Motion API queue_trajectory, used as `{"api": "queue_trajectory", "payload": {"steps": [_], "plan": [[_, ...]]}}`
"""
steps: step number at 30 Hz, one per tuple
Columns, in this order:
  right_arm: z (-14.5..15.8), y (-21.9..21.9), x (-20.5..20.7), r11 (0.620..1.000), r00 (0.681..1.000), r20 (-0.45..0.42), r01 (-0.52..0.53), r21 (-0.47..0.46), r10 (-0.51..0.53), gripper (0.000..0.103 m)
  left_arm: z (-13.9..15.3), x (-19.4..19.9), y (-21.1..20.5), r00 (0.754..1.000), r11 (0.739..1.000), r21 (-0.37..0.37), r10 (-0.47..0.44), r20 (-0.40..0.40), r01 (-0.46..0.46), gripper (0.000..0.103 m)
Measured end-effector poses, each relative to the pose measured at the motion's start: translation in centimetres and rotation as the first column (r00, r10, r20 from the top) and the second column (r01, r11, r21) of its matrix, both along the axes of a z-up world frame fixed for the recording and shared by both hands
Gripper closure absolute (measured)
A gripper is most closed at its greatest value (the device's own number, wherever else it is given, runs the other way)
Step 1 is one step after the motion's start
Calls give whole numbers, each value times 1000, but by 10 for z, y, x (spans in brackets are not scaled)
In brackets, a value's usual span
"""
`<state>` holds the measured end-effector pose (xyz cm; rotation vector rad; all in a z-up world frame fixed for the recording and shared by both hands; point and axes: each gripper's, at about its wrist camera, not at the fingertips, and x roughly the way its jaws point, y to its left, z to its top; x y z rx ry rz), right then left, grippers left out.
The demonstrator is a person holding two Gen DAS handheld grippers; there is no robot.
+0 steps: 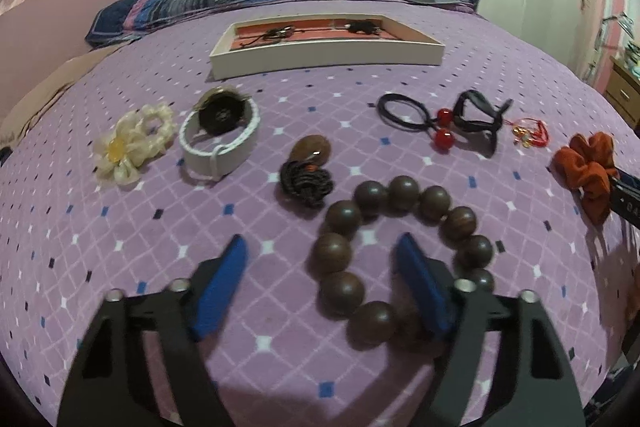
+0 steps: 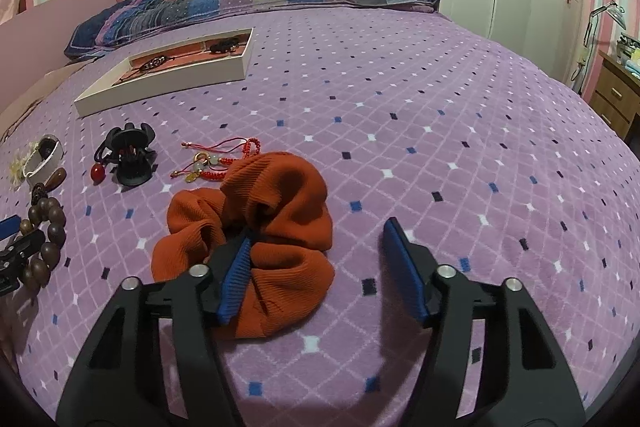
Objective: Organize jewelry
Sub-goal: 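Move left tool to wooden bead bracelet while right tool approaches orange scrunchie, then close left tool on bead bracelet while right tool grasps orange scrunchie, then lift and carry bead bracelet and orange scrunchie over the tray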
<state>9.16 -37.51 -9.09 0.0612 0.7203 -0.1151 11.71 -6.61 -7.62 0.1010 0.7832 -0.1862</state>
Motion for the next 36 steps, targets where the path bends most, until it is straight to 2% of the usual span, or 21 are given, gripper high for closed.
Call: {"api": "queue_trajectory", "payload": {"steps": [6, 7, 10, 14, 16, 22, 36], "plan": [[-1, 2, 0, 1000, 1000, -3, -21, 15, 21, 59, 1, 4, -6, 1000, 1000, -19, -14, -6, 14, 51], [-1, 3, 1, 1000, 1000, -3, -27, 15, 27, 62, 1, 5, -7, 1000, 1000, -20, -17, -9, 17, 57], [-1, 5, 1, 999, 999, -6, -40, 15, 40, 70, 1, 4, -12, 1000, 1000, -6, -27, -8, 27, 64], [0, 7, 1, 999, 999, -5, -44, 13, 44, 72, 0, 6, -12, 1000, 1000, -3, -30, -8, 30, 66], [0, 7, 0, 999, 999, -4, -46, 16, 46, 74, 1, 6, -13, 999, 999, 4, -33, -8, 33, 77], [1, 6, 0, 998, 999, -1, -48, 29, 48, 75, 5, 8, -10, 999, 999, -6, -34, -14, 34, 78], [6, 11, -4, 998, 998, 15, -55, 12, 55, 78, 26, -5, -11, 997, 999, -5, -52, 48, 52, 79]]}}
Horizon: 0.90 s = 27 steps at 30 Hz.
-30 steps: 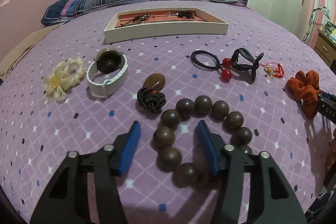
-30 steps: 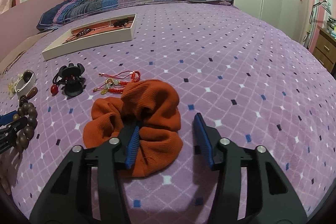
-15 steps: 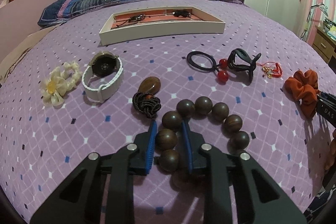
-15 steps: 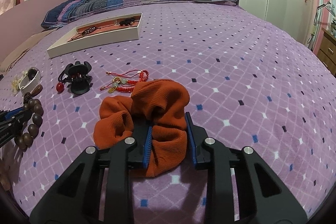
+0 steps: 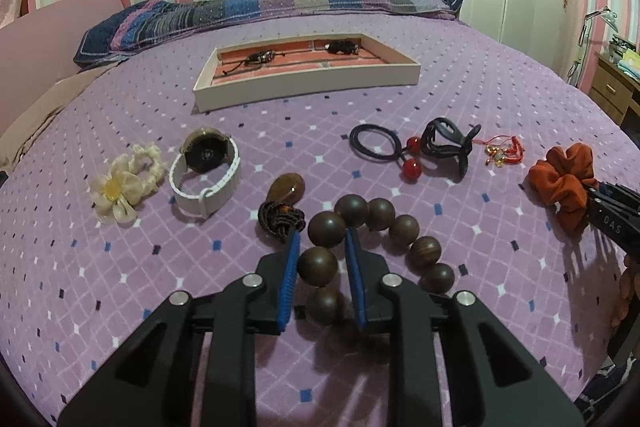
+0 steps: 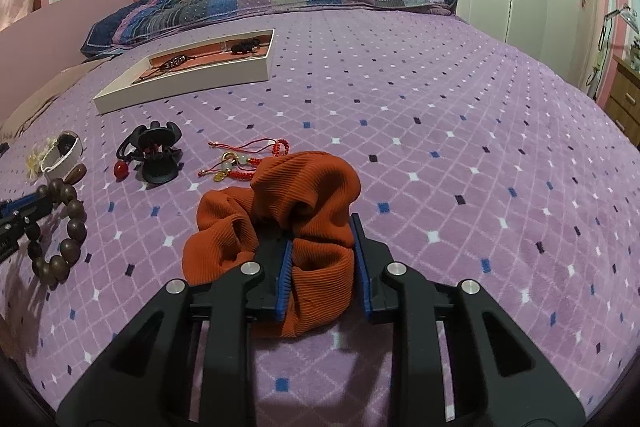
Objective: Organize jewelry
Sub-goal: 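Lift and carry bead bracelet and orange scrunchie over the tray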
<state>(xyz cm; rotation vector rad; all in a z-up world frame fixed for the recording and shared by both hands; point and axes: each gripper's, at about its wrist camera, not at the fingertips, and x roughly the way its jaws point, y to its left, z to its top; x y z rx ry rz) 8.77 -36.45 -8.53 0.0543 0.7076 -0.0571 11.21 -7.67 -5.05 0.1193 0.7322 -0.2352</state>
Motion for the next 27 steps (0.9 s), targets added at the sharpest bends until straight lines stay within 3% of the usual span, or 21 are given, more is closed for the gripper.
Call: {"api": "queue_trajectory", "payload": {"steps": [5, 13, 27], "plan": [[5, 6, -5, 1000, 1000, 19, -4, -8, 4, 81, 9, -2, 3, 1000, 1000, -27, -6, 13, 6, 79], [23, 23, -15, 994, 997, 64, -27, -107, 34, 84, 23, -8, 1, 999, 998, -59, -34, 30, 36, 81], [69, 32, 10, 1000, 994, 108, -27, 0, 27, 84, 59, 6, 2, 997, 996, -85, -29, 70, 35, 83]]}}
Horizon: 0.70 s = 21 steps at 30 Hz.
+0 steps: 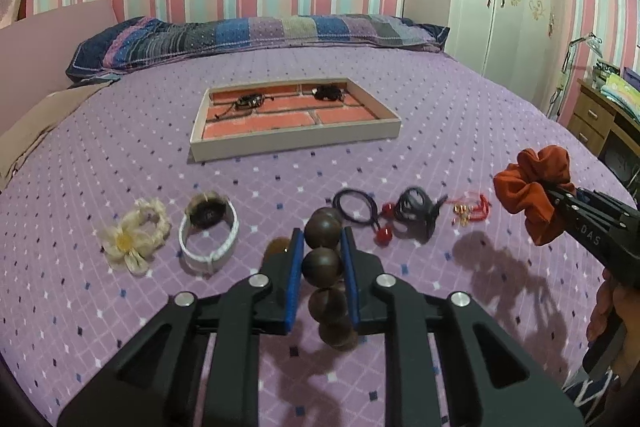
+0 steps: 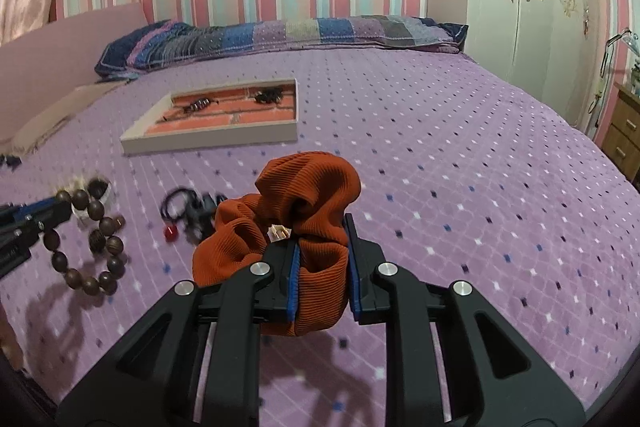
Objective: Organize jewelry
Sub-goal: 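Lift and carry bead bracelet and orange scrunchie over the tray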
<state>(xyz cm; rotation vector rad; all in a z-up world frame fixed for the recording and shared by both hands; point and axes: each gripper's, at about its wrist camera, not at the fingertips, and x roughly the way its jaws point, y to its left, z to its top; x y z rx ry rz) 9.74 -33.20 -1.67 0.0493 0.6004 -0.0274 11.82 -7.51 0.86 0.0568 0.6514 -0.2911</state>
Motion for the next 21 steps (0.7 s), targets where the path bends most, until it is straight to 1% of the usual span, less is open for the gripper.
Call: {"api": "queue_trajectory", "payload": {"steps": [6, 11, 14, 17, 21], "plan": [[27, 8, 32, 999, 999, 32, -8, 32, 7, 84, 18, 19, 4, 1000, 999, -32, 12, 3, -12, 84], [41, 19, 64, 999, 999, 38, -30, 37, 29, 84, 38, 39, 5, 1000, 999, -30, 15, 16, -15, 84], [46, 25, 89, 998, 999, 31, -45, 52, 43, 84, 54, 58, 8, 999, 999, -42, 24, 27, -23, 84], [47, 33, 120, 997, 999, 18, -51, 56, 50, 84, 68, 80, 10, 998, 999, -31, 39, 55, -37, 84], [45, 39, 160, 996, 999, -4, -52, 74, 52, 84, 80, 122, 16, 997, 998, -31, 59, 58, -57, 84]]}}
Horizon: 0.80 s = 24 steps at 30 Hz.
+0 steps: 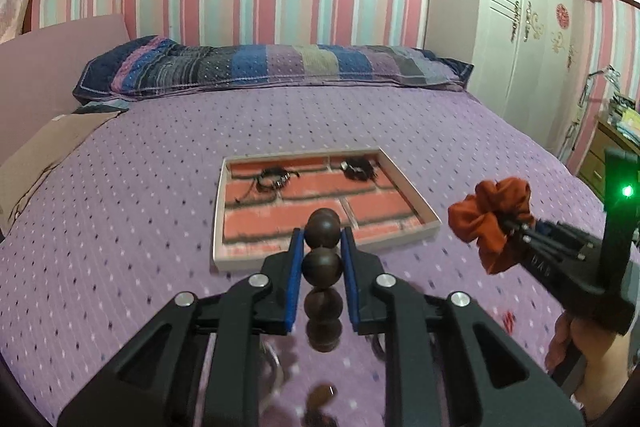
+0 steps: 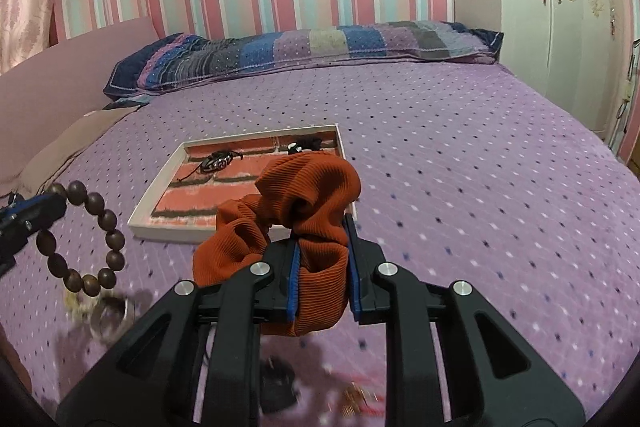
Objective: Organize jewelry
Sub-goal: 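Lift and carry bead bracelet and orange scrunchie over the tray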
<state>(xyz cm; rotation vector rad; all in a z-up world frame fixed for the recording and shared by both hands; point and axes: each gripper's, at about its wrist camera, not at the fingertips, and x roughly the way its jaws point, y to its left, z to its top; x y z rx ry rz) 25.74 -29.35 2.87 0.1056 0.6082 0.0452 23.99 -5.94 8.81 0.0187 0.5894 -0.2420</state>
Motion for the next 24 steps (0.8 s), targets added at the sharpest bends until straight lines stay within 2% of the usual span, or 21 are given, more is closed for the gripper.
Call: {"api": "queue_trajectory", "payload": {"steps": [6, 10, 16, 24], "plan": [[-2, 8, 67, 1000, 999, -36, 3, 6, -3, 84, 2, 60, 5, 1000, 1000, 14, 27, 3, -27, 84], [-10, 19, 114, 1000, 997, -76, -3, -30, 1, 84, -6, 112, 9, 998, 999, 10, 44, -36, -44, 84], [-36, 26, 166, 999, 990, -144, -7, -38, 1, 84, -38, 177, 11, 990, 998, 15, 68, -126, -67, 84], [-70, 28, 222, 999, 975, -222, 5, -54, -17, 84, -87, 237, 19, 969, 993, 43, 114, -219, -107, 84]]}}
